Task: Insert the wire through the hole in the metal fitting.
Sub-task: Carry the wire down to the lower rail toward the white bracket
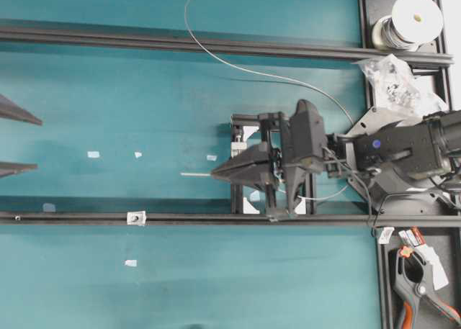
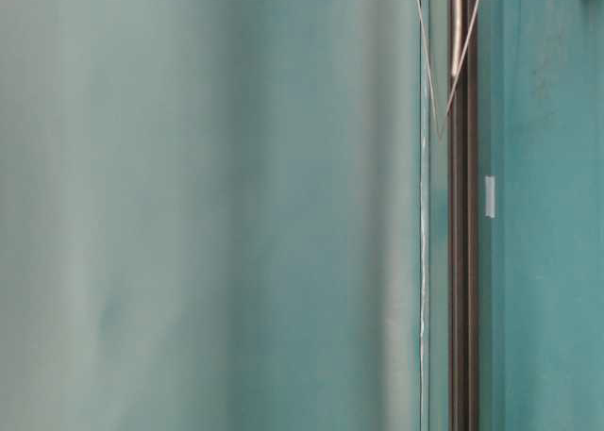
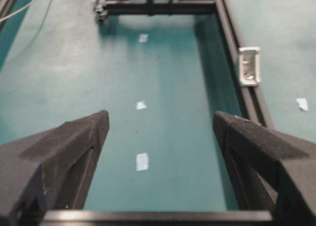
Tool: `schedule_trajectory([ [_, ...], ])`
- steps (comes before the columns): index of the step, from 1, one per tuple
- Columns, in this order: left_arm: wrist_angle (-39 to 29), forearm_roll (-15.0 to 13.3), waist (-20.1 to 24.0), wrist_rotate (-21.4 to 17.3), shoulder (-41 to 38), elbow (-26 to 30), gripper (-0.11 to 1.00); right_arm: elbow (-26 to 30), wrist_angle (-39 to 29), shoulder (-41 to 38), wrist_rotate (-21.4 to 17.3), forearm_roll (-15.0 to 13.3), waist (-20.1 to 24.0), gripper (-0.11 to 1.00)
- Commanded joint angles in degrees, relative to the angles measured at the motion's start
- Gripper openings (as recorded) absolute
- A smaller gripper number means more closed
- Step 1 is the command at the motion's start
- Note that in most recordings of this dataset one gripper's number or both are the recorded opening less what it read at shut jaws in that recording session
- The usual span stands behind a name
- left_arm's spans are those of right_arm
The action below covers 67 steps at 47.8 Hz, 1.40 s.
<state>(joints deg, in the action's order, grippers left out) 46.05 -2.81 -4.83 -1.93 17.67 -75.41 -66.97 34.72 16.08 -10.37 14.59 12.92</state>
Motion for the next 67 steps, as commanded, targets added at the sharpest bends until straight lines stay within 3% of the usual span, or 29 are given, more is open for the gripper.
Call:
schedule_trajectory([
  [1,2.46,-0.18,-0.97,0.62,-1.76,0.70,0.81,0.00,2.72,-0.26,0.18,2.02,1.76,-0.01],
  [9,6.50,-0.26,-1.67,3.16,-6.94,0.88,0.81,-0.44,6.15,-2.90,1.76,5.80,4.57,-0.01],
  [26,13.89,-0.26,-3.52,3.43,-15.47,3.16,0.81,-0.18,16.35,-9.84,6.42,16.96,14.06,-0.01],
  [36,15.91,-0.26,-4.83,3.69,-19.42,5.01,0.81,1.41,19.25,-15.12,7.12,23.03,17.67,-0.01],
  [67,19.42,-0.44,-7.65,7.12,-27.77,10.11,0.80,4.39,17.67,-19.25,7.12,23.38,18.19,-0.01],
])
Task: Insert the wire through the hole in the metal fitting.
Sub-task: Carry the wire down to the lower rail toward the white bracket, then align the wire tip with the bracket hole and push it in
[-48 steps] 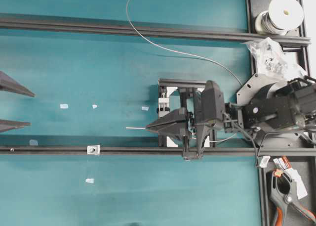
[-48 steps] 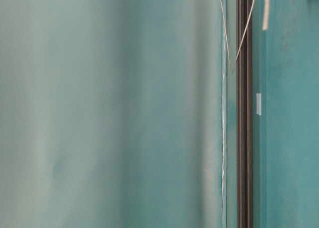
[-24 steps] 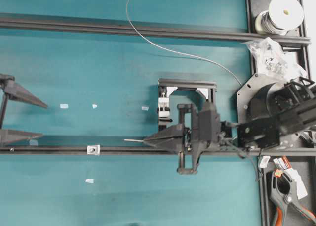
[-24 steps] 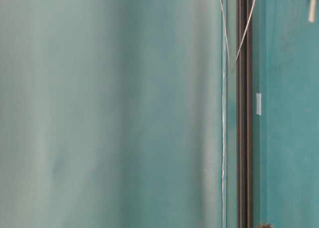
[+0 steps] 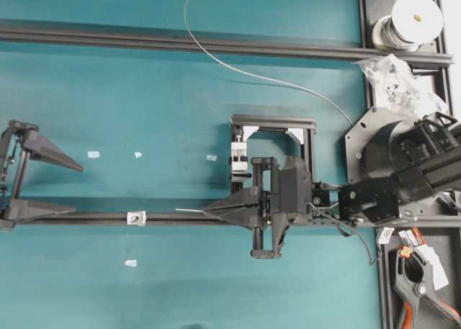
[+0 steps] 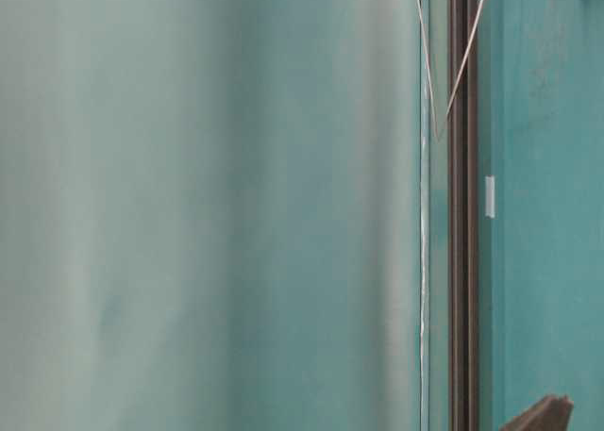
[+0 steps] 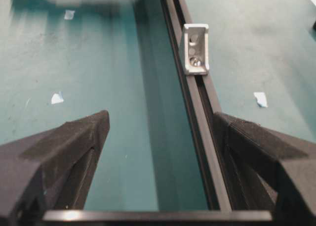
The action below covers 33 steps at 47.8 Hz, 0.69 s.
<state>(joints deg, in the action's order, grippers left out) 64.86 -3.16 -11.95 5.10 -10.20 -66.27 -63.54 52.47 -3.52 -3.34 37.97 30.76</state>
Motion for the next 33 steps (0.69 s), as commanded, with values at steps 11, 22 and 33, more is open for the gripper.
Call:
schedule_trajectory([
  [11,0.70,-0.18,-1.49,0.09,-0.26,1.76,0.80,1.67,-0.44,-0.44,0.09,-0.09,0.35,-0.01],
  [22,0.62,-0.18,-1.85,0.09,-0.70,2.37,0.79,2.90,-1.32,-1.49,0.09,-0.09,0.35,-0.01],
  [33,0.53,-0.18,-1.76,0.09,-0.88,2.72,0.79,3.08,-1.23,-2.11,0.18,-0.09,0.35,-0.01],
])
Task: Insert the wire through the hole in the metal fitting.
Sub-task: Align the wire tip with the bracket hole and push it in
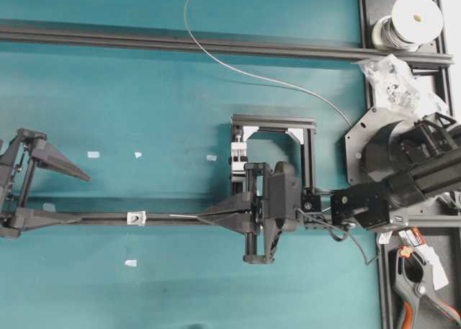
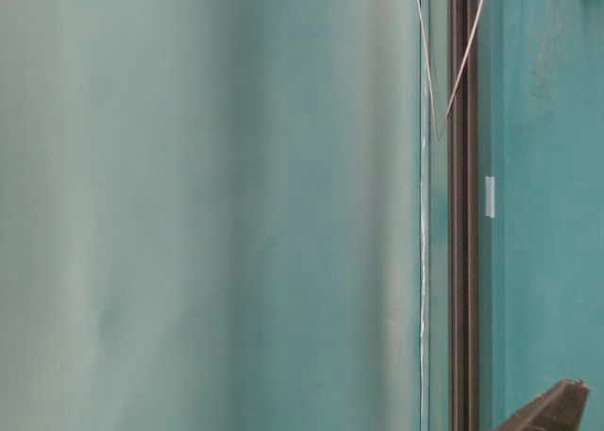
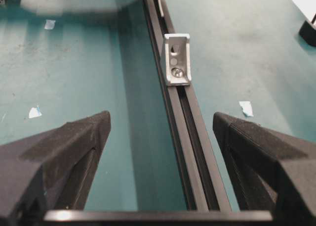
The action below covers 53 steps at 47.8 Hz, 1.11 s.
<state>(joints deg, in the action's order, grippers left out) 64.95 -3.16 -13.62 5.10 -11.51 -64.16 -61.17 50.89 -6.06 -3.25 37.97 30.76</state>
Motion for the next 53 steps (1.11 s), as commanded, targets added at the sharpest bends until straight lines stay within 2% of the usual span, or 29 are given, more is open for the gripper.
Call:
schedule_trajectory([
  [1,0.35,-0.18,-0.18,0.09,0.26,0.79,0.79,0.70,0.35,0.44,0.09,-0.09,0.35,-0.01],
  [26,0.09,-0.18,-0.18,0.09,-1.67,3.25,0.78,1.85,2.02,-1.05,0.00,-0.18,0.00,-0.01],
  [53,-0.44,-0.18,-0.18,0.09,-1.67,3.34,0.78,4.75,-1.14,-1.93,-0.35,0.00,-2.02,-0.01],
])
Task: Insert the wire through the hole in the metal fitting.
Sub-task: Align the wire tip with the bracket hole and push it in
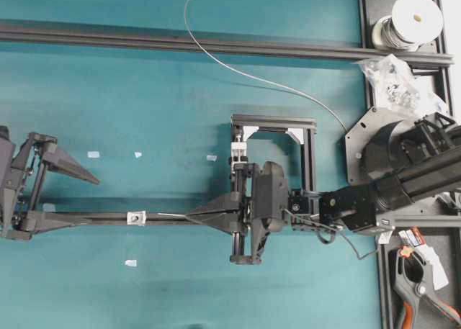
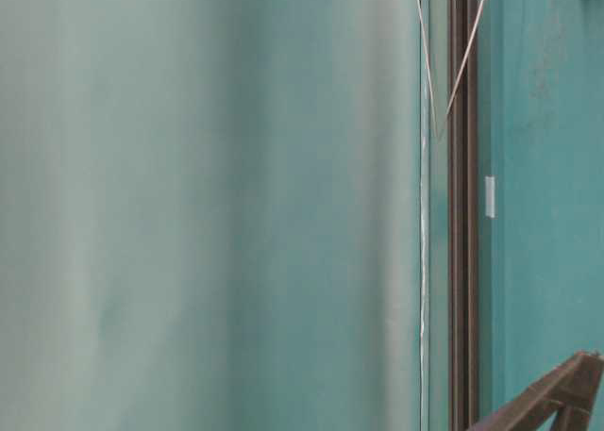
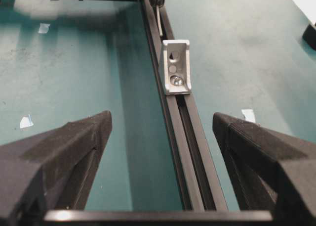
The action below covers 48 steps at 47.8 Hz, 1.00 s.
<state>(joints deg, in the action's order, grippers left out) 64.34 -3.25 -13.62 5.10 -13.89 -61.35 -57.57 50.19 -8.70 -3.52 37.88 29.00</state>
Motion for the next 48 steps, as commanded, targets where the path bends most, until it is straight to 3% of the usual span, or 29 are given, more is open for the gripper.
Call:
schedule_trajectory([
  [1,0.18,-0.09,-0.18,0.09,0.70,0.53,0.78,1.23,-0.53,0.70,0.00,0.00,-0.26,-0.01],
  [48,-0.35,-0.09,-0.18,0.09,0.88,0.53,0.78,3.69,-0.79,-1.41,0.53,-0.18,-1.32,-0.01],
])
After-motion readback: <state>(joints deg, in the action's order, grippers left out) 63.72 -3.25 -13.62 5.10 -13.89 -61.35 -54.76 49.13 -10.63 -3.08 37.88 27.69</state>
